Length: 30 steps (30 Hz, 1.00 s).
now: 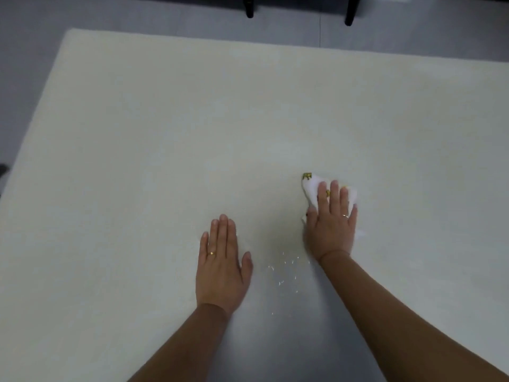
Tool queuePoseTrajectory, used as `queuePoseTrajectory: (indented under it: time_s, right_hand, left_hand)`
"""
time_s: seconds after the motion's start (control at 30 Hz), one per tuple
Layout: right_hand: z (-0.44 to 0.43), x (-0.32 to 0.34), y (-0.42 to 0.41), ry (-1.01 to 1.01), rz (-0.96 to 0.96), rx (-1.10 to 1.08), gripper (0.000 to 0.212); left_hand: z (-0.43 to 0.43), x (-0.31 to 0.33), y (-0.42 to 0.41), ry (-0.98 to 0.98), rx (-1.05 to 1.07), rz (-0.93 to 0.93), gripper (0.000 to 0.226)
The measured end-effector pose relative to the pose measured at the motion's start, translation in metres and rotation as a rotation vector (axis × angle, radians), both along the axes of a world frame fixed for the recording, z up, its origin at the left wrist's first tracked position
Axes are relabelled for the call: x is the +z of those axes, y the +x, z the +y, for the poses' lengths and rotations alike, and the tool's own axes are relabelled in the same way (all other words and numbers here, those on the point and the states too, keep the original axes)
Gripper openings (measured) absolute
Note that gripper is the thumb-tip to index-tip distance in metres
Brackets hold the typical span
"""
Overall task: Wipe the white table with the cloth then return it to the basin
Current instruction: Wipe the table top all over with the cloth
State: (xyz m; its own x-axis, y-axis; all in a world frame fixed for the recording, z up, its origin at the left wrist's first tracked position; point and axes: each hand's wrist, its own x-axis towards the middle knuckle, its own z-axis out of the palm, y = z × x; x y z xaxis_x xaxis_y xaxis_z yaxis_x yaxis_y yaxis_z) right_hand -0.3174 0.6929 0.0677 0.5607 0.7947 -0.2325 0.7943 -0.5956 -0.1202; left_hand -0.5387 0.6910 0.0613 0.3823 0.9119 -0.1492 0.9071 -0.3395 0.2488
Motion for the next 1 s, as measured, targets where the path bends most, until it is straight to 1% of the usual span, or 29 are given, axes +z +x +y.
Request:
queuePoseTrajectory:
  time_s: [0.03,0.07,0.1,0.2,0.27,0.3,0.33,0.37,0.43,0.5,0.57,0.63,0.73,0.83,0.87,0.9,1.0]
  right_hand:
    - [0.002,0.002,-0.012,-0.003,0.024,-0.059,0.057]
    - [0.004,0.003,-0.028,-0.01,0.035,-0.062,0.059]
    - [0.002,0.003,-0.048,-0.007,0.033,-0.002,0.06]
    - [-0.019,0.006,-0.095,0.043,0.045,0.354,0.06]
    - [-0.025,0.007,-0.084,0.043,0.061,0.546,0.059]
    - [-0.027,0.006,-0.07,0.037,0.034,0.585,0.059]
    - [-0.03,0.004,-0.055,0.018,0.005,0.573,0.059]
    - [-0.034,0.003,-0.04,-0.007,-0.018,0.509,0.06]
    - [-0.042,0.003,-0.024,-0.034,-0.009,0.272,0.06]
    - [-0.043,0.003,-0.034,-0.016,0.018,0.066,0.058]
    - [-0.039,0.003,-0.062,-0.01,0.039,-0.054,0.059]
    - [-0.043,0.002,-0.096,0.015,0.045,-0.006,0.059]
    - [-0.066,0.007,-0.134,0.047,0.062,0.268,0.058]
    - [-0.076,0.006,-0.11,0.046,0.017,0.531,0.058]
    - [-0.079,0.004,-0.095,0.029,0.002,0.547,0.058]
    - [-0.083,0.003,-0.081,0.008,0.002,0.499,0.058]
    - [-0.088,0.005,-0.06,-0.005,0.03,0.179,0.058]
  left_hand:
    - [0.0,0.0,0.0,0.003,0.0,0.008,0.067]
    - [-0.001,0.0,0.0,0.006,-0.002,0.016,0.067]
    - [-0.001,0.0,0.0,0.008,-0.005,0.023,0.067]
    - [-0.001,0.0,0.001,0.022,-0.012,0.034,0.067]
    - [-0.002,0.0,0.0,0.028,-0.01,0.028,0.065]
    - [-0.002,0.001,0.0,0.031,-0.008,0.015,0.065]
    - [-0.002,0.002,0.001,0.034,-0.004,-0.004,0.065]
    - [-0.002,0.003,0.001,0.033,0.002,-0.023,0.065]
    - [-0.004,0.007,0.001,0.032,0.029,-0.054,0.066]
    - [-0.011,0.01,-0.003,0.041,0.068,-0.081,0.064]
    - [-0.029,0.011,-0.013,0.044,0.053,-0.091,0.062]
    - [-0.052,0.008,-0.027,0.041,-0.001,-0.074,0.061]
    - [-0.07,0.004,-0.042,0.013,-0.032,-0.013,0.061]
    - [-0.068,0.001,-0.043,0.016,-0.035,0.012,0.063]
    - [-0.068,0.002,-0.042,0.011,-0.034,0.006,0.064]
    - [-0.068,0.002,-0.042,0.003,-0.032,-0.004,0.064]
    - [-0.069,0.003,-0.043,-0.002,-0.032,-0.029,0.064]
